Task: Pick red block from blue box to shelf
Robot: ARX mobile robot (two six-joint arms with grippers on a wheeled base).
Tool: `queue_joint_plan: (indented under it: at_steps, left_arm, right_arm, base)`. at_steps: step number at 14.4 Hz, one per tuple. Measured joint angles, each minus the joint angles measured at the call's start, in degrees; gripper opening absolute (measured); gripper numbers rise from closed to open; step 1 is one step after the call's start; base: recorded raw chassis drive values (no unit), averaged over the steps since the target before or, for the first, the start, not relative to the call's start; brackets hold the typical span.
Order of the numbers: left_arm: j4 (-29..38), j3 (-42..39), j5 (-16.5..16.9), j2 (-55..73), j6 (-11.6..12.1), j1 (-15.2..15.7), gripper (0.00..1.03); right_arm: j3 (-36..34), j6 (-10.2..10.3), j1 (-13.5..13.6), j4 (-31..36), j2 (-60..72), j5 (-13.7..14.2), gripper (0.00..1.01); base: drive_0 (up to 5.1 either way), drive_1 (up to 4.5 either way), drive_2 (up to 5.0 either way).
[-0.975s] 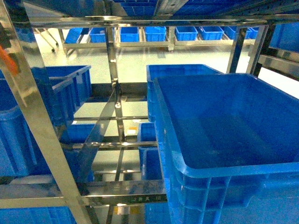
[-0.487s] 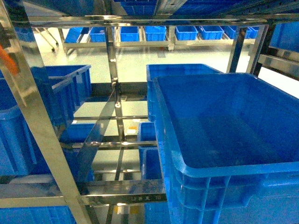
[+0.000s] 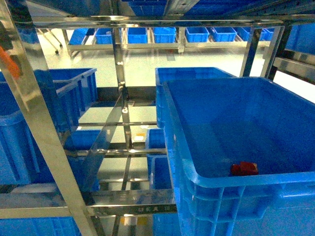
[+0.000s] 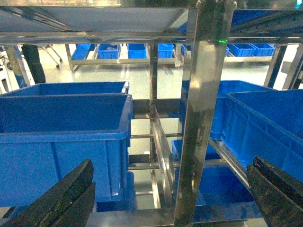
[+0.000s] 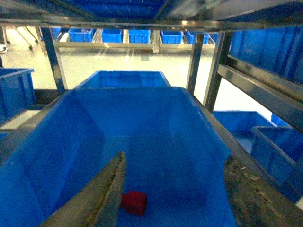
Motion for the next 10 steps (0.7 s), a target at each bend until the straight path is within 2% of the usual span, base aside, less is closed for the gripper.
queue_joint_plan:
  at_steps: [3,4,5,8,9,10]
  left_arm:
    - [0.0,0.0,0.0,0.0,0.0,0.0,0.98]
    - [0.0,0.0,0.0,0.0,0.0,0.0,0.98]
    - [0.0,0.0,0.0,0.0,0.0,0.0,0.98]
    - [0.0,0.0,0.0,0.0,0.0,0.0,0.98]
    - [0.0,0.0,0.0,0.0,0.0,0.0,0.98]
    - [0.0,0.0,0.0,0.0,0.0,0.0,0.98]
  right_arm:
    - [-4.3,0.1,-3.8,-3.0,-9.5,-4.1,0.29]
    - [-6.5,0.1,-4.9,0.3,-10.0,-5.4,0.16]
    - [-8.6,0.1,-6.0,-2.6,-11.1,-6.3,0.01]
    - [-10.1,0.2,-8.2,-9.2,-21.2,-8.5,0.02]
    - [-10.9,0.2,-11.7,-12.8,-24.9,-12.9,0.02]
    - [-11.3,0.2,-14.0,-15.9,-27.6,-13.0,0.02]
  base:
    - [0.0,0.00,0.0]
    - [0.0,0.00,0.0]
    - [0.0,0.00,0.0]
    - [0.0,0.00,0.0]
    - [0.0,0.00,0.0]
    - [0.0,0.00,0.0]
